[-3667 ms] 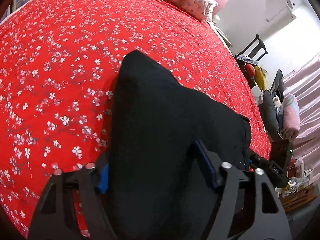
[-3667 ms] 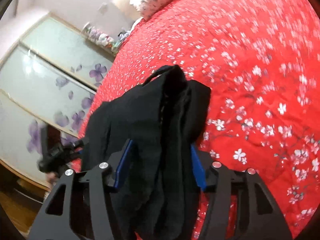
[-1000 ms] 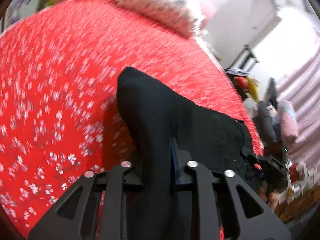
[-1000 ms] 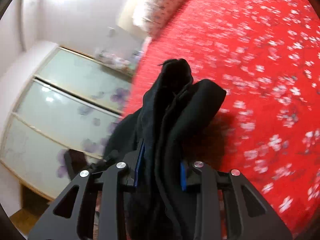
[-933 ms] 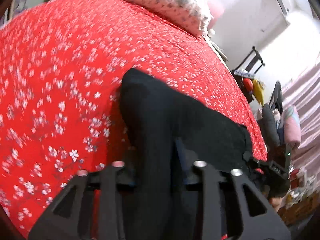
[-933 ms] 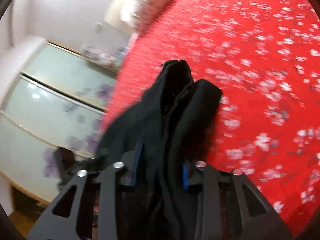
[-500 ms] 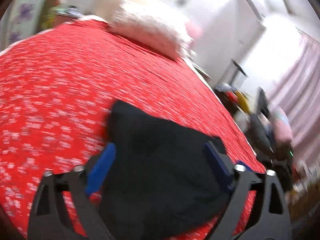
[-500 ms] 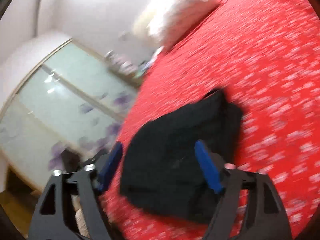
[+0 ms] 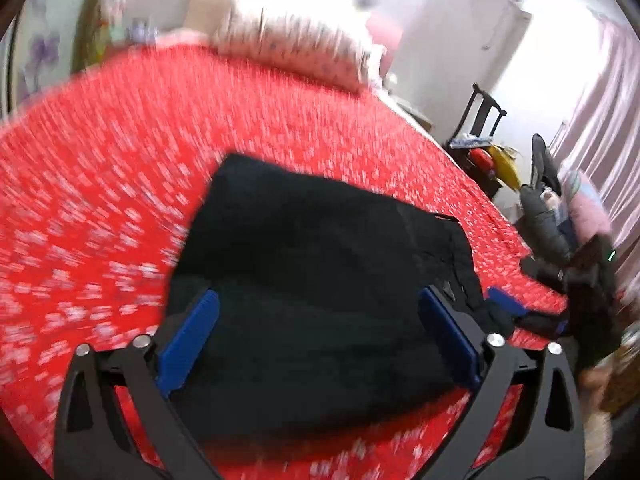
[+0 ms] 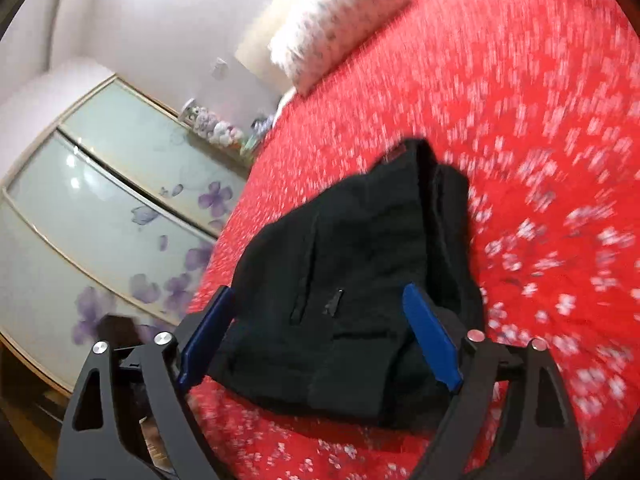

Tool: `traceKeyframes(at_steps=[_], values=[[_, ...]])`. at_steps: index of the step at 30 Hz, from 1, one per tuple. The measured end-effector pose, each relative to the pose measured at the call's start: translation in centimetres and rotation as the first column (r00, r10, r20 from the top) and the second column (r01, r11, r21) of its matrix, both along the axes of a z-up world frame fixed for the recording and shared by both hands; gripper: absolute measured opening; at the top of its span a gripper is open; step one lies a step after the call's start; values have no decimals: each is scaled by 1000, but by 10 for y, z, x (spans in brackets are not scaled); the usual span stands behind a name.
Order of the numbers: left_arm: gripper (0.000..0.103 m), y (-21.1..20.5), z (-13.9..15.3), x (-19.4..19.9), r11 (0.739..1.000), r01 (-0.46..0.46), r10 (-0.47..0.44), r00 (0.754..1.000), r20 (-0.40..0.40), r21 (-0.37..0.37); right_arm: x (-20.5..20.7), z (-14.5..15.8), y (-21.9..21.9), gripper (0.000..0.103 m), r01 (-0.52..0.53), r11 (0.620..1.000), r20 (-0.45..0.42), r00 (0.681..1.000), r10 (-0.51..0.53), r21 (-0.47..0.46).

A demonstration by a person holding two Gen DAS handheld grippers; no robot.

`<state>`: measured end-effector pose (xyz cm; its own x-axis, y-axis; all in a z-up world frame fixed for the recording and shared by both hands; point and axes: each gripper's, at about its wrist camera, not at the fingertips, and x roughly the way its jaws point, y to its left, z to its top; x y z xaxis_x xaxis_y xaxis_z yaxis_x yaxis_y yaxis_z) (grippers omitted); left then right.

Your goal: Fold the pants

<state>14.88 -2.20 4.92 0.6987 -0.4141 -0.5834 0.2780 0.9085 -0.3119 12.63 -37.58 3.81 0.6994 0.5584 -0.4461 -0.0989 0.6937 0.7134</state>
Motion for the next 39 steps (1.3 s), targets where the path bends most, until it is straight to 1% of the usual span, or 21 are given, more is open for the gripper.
traceKeyframes(at_steps=[1, 2, 3, 4, 5, 6, 7, 8, 9, 11, 12, 14, 16, 17, 19, 21, 23, 25, 28, 31, 39], values=[[101, -1, 3, -17, 999, -17, 16, 999, 51, 31, -8, 3, 4, 92, 17, 999, 18, 1000, -16, -38], [101, -1, 6, -28, 998, -24, 20, 996, 86, 50, -22, 9, 12, 92, 51, 992, 43, 998, -47, -114], [101, -2, 8, -45, 997, -32, 21, 991, 134, 77, -27, 10, 20, 92, 67, 985, 53, 997, -59, -159], [101, -4, 8, -56, 994, -36, 20, 987, 158, 99, -33, 13, 29, 93, 84, 973, 63, 995, -72, -215], [101, -5, 7, -67, 992, -37, 16, 985, 170, 121, -43, 14, 39, 98, 107, 951, 72, 993, -90, -289], [101, -7, 4, -81, 988, -29, 4, 986, 165, 154, -52, 15, 48, 101, 126, 927, 80, 991, -105, -353], [101, -9, 1, -88, 985, -22, -5, 988, 153, 173, -59, 14, 54, 102, 139, 909, 89, 990, -113, -392], [101, -8, -1, -91, 982, -19, -7, 991, 137, 190, -72, 13, 65, 102, 161, 878, 107, 986, -126, -451], [101, -11, -5, -99, 976, -25, 2, 994, 108, 214, -78, 12, 68, 102, 170, 863, 115, 985, -131, -477], [101, -8, -13, -109, 976, -36, 20, 997, 74, 216, -94, 8, 81, 102, 198, 811, 132, 980, -149, -551], [101, -6, -17, -114, 978, -47, 36, 998, 57, 205, -101, 6, 85, 102, 207, 792, 137, 978, -157, -575], [101, 0, -25, -122, 976, -77, 74, 997, 20, 203, -110, 2, 95, 102, 212, 768, 134, 977, -164, -605], [101, 4, -32, -127, 969, -96, 98, 995, -1, 226, -118, -3, 100, 102, 210, 757, 119, 977, -174, -619], [101, 4, -35, -130, 963, -104, 110, 994, -7, 249, -121, -6, 103, 102, 212, 748, 103, 976, -189, -630], [101, 5, -37, -133, 958, -104, 113, 993, -16, 268, -127, -13, 108, 102, 208, 735, 75, 975, -210, -646], [101, 5, -38, -134, 961, -95, 106, 994, -27, 261, -134, -16, 113, 102, 204, 726, 63, 974, -217, -656], [101, 4, -42, -136, 963, -88, 101, 994, -39, 256, -141, -22, 120, 102, 204, 707, 56, 972, -227, -677], [101, 2, -44, -136, 960, -88, 104, 993, -47, 266, -144, -26, 125, 102, 194, 700, 39, 972, -230, -687], [101, -1, -46, -137, 953, -93, 107, 994, -35, 289, -141, -30, 129, 102, 165, 700, 8, 975, -222, -695], [101, -4, -47, -140, 947, -94, 105, 994, -18, 308, -142, -28, 134, 102, 167, 689, 22, 976, -215, -705], [101, -9, -51, -139, 942, -82, 97, 995, -30, 325, -143, -28, 144, 102, 172, 649, 52, 978, -200, -741]])
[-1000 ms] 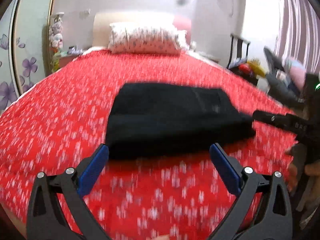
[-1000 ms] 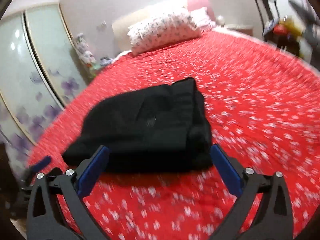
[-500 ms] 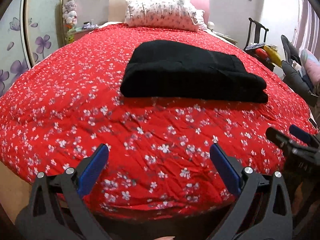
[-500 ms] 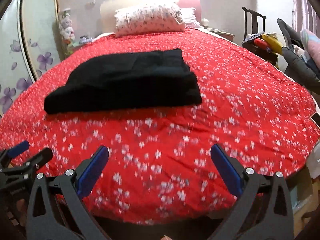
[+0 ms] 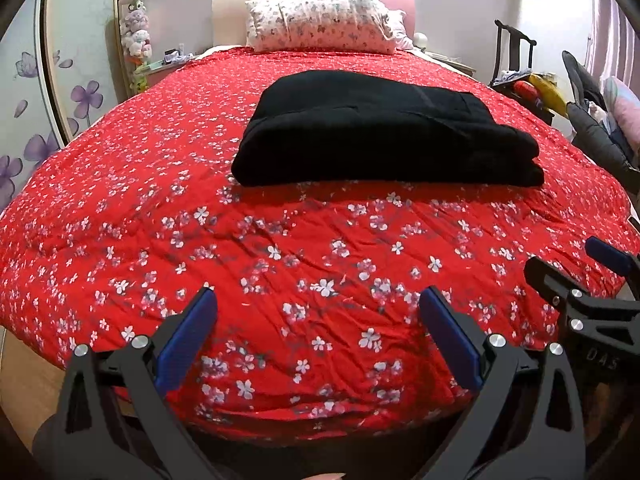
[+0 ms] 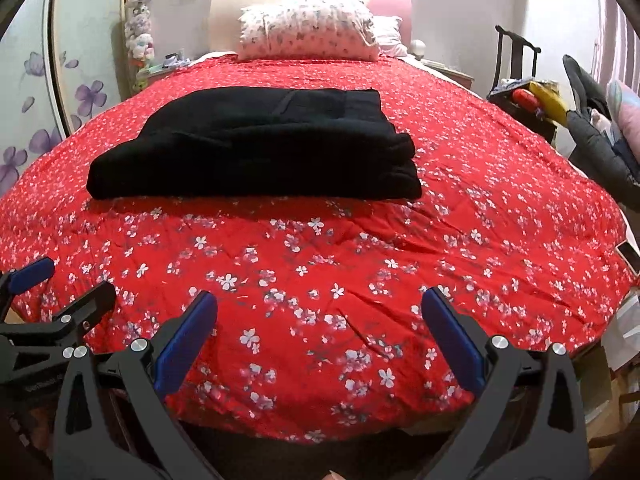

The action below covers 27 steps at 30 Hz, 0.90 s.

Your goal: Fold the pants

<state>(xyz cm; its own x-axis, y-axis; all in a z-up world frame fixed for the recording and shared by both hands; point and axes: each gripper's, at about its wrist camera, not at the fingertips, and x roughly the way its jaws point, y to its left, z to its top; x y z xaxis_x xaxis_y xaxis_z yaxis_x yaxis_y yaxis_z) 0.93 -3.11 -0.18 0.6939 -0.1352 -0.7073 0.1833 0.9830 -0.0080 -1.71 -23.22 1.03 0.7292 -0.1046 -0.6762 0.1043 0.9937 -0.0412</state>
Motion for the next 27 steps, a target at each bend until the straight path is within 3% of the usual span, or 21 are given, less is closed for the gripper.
traceKeyframes(at_steps=[20, 27], values=[[101, -10, 2, 1, 999, 8, -8, 1000, 15, 35, 2, 0, -2, 102, 37, 999, 5, 999, -37, -29], [101, -6, 4, 4, 998, -33, 31, 999, 33, 56, 4, 0, -10, 102, 67, 997, 8, 998, -67, -29]])
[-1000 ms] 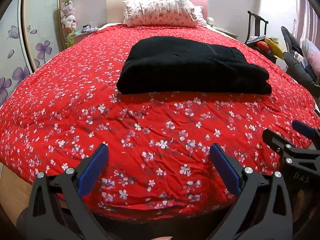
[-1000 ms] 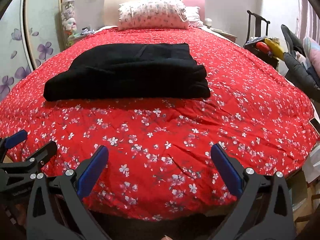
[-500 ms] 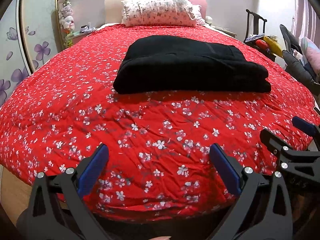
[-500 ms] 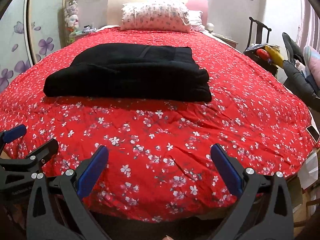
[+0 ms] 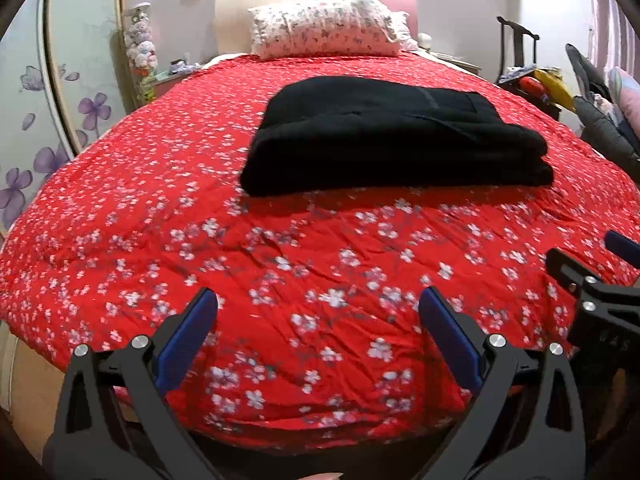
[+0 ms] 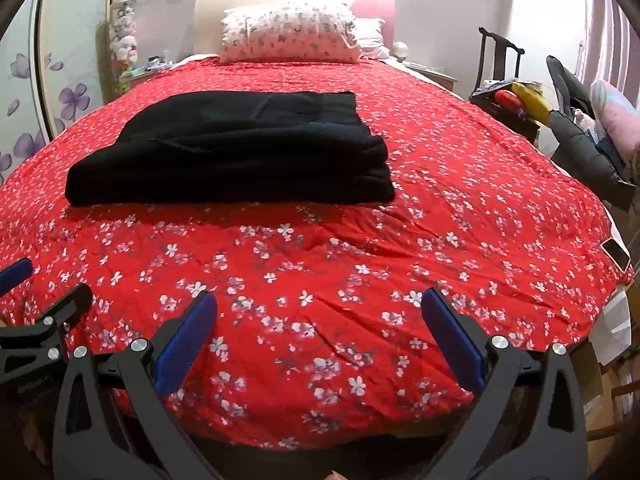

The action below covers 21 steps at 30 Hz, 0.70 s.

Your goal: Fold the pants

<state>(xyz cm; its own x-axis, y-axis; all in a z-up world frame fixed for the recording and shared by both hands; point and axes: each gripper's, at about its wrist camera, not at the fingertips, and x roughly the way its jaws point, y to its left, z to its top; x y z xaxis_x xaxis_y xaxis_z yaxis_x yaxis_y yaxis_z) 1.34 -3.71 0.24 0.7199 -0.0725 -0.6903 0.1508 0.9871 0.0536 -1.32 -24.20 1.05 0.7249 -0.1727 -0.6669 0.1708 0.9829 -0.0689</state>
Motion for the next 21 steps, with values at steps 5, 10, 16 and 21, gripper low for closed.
traceKeyframes(at_steps=[5, 10, 16, 21], values=[[101, 10, 1, 9, 999, -34, 34, 999, -11, -6, 1, -1, -3, 102, 7, 1000, -3, 1000, -7, 5], [101, 14, 1, 12, 999, -46, 46, 999, -19, -13, 2, -1, -3, 102, 4, 1000, -5, 1000, -4, 2], [101, 16, 1, 15, 999, -41, 40, 999, -22, -10, 2, -2, -2, 102, 4, 1000, -9, 1000, -4, -3], [101, 16, 2, 16, 999, -39, 39, 999, -22, -7, 3, -4, -3, 102, 1, 1000, -14, 1000, -1, -3]])
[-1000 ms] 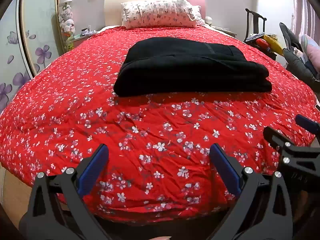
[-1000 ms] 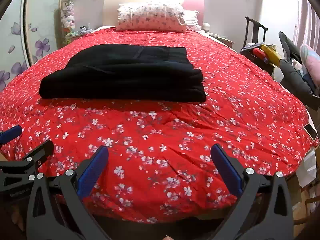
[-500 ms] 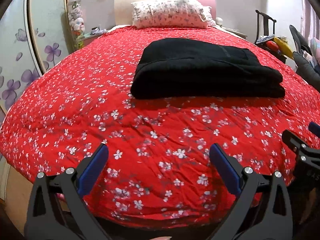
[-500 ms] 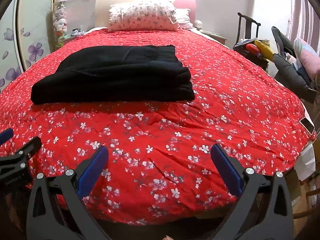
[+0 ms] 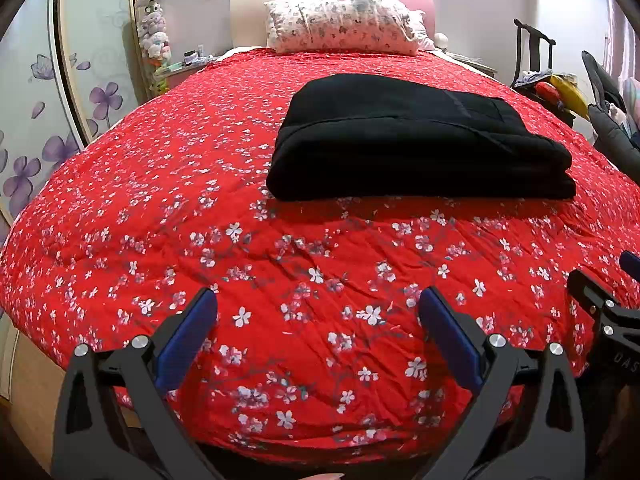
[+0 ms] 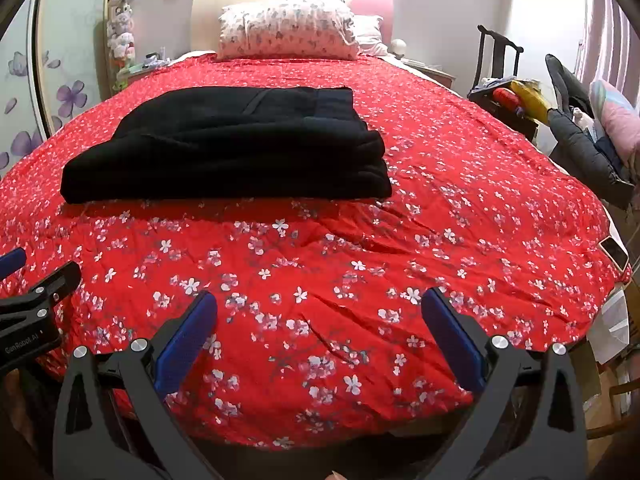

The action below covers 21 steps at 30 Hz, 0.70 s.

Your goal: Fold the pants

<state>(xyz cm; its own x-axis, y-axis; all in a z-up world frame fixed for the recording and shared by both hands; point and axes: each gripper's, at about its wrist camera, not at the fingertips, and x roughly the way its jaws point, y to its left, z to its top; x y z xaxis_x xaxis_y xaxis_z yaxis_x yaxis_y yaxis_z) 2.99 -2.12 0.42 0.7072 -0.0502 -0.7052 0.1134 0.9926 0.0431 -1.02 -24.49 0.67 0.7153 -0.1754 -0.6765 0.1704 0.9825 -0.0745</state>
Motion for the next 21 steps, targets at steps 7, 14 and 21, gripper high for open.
traceKeyframes(at_steps=[7, 14, 21], values=[[101, -1, 0, 0, 1000, 1, -1, 1000, 0, 0, 1, -1, 1, 102, -5, 1000, -6, 1000, 5, -2], [101, -1, -1, 0, 1000, 1, -1, 1000, 0, 2, 1, -2, 2, 102, -5, 1000, -9, 1000, 5, 0], [101, -1, -1, 0, 1000, 2, -2, 1000, 0, 2, 1, -2, 2, 102, -6, 1000, -10, 1000, 6, 1]])
